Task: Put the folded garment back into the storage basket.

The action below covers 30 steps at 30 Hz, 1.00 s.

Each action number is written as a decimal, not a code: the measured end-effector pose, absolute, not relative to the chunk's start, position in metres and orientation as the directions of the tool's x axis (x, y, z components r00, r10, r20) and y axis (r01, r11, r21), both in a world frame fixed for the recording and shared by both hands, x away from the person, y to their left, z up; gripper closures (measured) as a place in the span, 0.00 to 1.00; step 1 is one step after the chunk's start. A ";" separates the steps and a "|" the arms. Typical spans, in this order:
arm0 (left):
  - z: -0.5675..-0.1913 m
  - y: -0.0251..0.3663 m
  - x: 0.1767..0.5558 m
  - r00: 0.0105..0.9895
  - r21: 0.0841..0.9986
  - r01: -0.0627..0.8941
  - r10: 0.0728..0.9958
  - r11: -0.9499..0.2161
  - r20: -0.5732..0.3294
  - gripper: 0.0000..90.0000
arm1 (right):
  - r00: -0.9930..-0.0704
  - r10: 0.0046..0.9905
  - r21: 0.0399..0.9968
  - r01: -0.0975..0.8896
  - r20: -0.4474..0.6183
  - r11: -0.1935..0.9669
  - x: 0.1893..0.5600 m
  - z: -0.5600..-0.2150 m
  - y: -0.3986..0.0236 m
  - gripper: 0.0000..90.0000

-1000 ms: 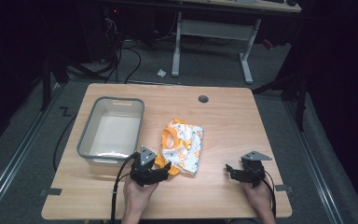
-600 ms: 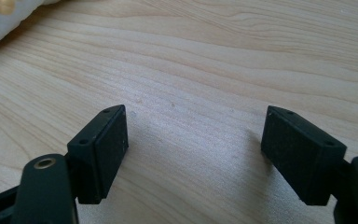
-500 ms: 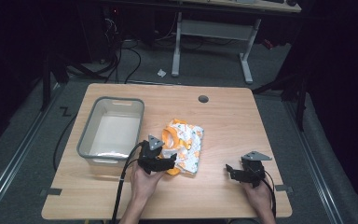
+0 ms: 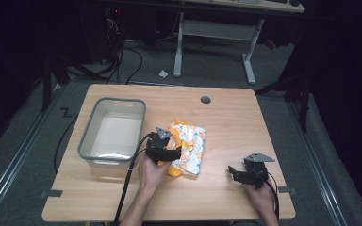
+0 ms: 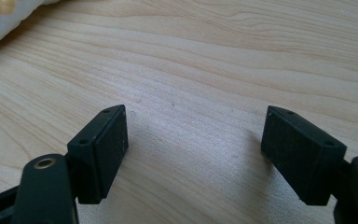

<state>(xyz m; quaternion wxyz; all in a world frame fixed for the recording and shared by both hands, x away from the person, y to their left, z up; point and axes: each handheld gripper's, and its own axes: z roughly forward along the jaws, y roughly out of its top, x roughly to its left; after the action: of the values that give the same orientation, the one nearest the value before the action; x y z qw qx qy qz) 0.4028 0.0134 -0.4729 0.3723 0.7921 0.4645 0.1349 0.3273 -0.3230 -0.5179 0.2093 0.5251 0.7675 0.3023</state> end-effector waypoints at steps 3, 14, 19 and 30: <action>-0.477 0.012 0.407 0.525 0.709 0.645 0.839 -0.286 -0.139 0.25 | -0.361 0.932 0.684 0.679 -0.004 0.266 0.327 -0.518 -0.323 0.26; -0.490 0.007 0.422 0.502 0.656 0.695 0.852 -0.295 -0.150 0.25 | -0.361 0.933 0.684 0.680 -0.004 0.266 0.327 -0.518 -0.323 0.26; -0.493 0.006 0.427 0.494 0.628 0.717 0.856 -0.303 -0.152 0.26 | -0.361 0.932 0.684 0.679 -0.004 0.266 0.327 -0.518 -0.323 0.26; -0.505 0.008 0.436 0.471 0.555 0.769 0.868 -0.316 -0.158 0.26 | -0.361 0.933 0.684 0.680 -0.003 0.266 0.327 -0.518 -0.323 0.26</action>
<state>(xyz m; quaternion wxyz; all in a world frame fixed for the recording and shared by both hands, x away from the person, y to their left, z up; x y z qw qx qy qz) 0.4359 0.0079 -0.5052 0.2908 0.8067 0.5074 0.0851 0.3273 -0.3230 -0.5178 0.2091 0.5251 0.7675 0.3023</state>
